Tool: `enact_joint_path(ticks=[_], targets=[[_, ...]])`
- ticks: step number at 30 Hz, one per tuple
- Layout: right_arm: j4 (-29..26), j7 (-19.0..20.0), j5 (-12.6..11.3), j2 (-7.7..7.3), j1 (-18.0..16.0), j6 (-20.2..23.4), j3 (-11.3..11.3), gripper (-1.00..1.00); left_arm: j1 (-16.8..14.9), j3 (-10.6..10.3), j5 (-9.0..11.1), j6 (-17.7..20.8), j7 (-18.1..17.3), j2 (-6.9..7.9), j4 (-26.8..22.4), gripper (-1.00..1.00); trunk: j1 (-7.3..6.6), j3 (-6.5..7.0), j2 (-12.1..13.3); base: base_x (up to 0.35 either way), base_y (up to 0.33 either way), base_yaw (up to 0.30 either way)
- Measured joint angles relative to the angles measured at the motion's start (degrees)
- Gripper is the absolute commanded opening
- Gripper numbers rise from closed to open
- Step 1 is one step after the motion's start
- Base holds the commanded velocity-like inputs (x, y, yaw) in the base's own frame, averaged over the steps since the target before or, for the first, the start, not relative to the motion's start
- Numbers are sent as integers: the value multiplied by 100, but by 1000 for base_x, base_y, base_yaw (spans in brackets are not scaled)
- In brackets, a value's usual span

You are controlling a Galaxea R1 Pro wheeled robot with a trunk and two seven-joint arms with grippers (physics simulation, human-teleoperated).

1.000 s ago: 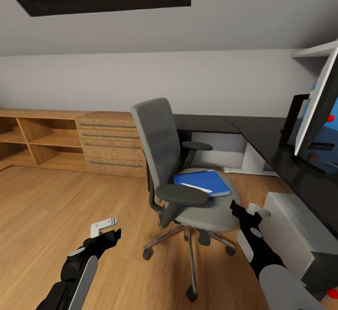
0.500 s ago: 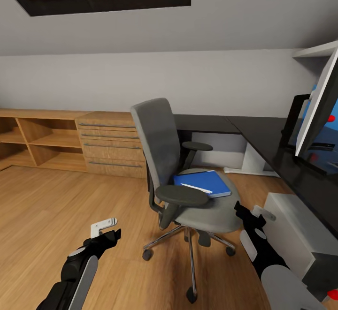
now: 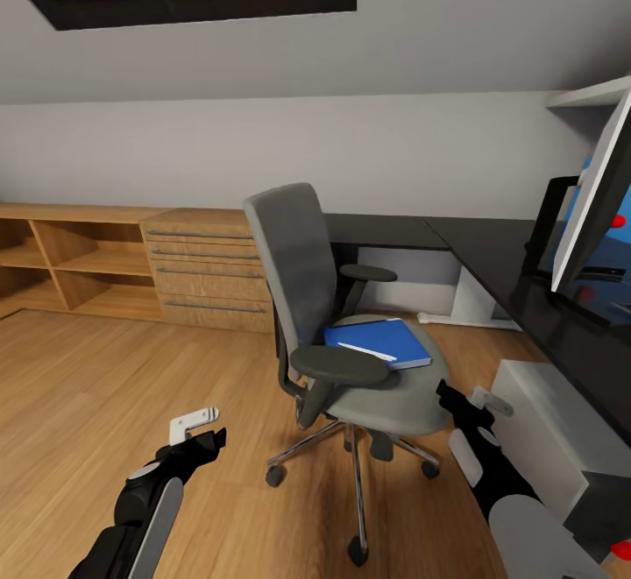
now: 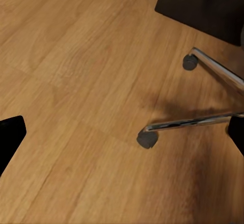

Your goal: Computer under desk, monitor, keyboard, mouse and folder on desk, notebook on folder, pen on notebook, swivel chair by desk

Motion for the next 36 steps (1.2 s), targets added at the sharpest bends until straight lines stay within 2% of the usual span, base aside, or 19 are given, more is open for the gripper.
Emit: enact_joint_path(ticks=[3, 9, 36], targets=[[0, 43, -185, -16, 0, 25, 4, 100, 0, -2, -3, -4, 2, -6, 57, 100, 0, 0, 0, 0, 0, 0], [1, 71, -300, -37, 0, 39, 7, 100, 0, -3, -1, -8, -3, -4, 109, 100, 0, 0, 0, 0, 0, 0], [16, 95, -349, -40, 0, 287, 0, 100, 0, -6, -5, -15, -3, -9, 127, 100, 0, 0, 0, 6, 0, 0]])
